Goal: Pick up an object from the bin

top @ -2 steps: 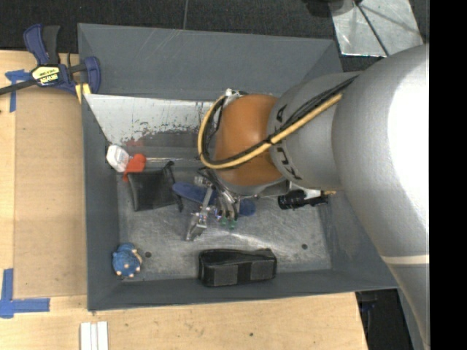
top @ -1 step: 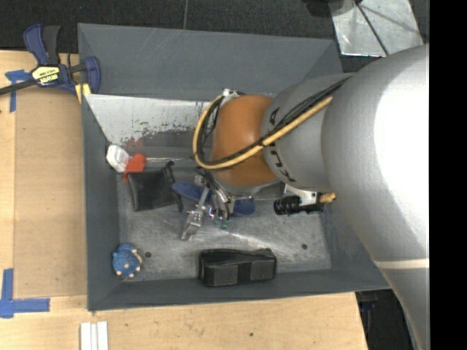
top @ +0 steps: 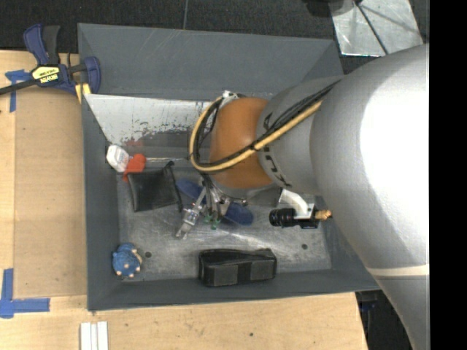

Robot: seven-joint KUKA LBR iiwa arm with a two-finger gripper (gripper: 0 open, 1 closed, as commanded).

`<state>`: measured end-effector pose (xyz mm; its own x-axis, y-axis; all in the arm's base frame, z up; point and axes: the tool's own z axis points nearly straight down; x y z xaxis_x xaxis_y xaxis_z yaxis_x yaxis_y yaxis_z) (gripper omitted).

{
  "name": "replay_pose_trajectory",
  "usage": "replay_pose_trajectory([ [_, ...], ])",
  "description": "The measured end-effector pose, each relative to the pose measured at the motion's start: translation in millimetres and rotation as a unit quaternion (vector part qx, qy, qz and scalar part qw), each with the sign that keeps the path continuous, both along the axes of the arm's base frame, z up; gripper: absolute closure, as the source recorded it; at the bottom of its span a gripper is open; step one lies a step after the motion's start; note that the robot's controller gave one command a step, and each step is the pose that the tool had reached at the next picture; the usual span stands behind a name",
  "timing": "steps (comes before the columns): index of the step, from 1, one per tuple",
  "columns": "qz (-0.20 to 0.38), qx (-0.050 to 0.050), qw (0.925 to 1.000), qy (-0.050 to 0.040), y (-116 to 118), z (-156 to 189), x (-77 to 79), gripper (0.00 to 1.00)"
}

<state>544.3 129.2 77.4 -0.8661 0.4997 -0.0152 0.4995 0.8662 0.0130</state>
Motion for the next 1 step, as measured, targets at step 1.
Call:
replay_pose_trajectory([
  [1, -0.103, 0.003, 0.9947, -0.0005, 4.9, -0.2, -3.1, 0.0],
])
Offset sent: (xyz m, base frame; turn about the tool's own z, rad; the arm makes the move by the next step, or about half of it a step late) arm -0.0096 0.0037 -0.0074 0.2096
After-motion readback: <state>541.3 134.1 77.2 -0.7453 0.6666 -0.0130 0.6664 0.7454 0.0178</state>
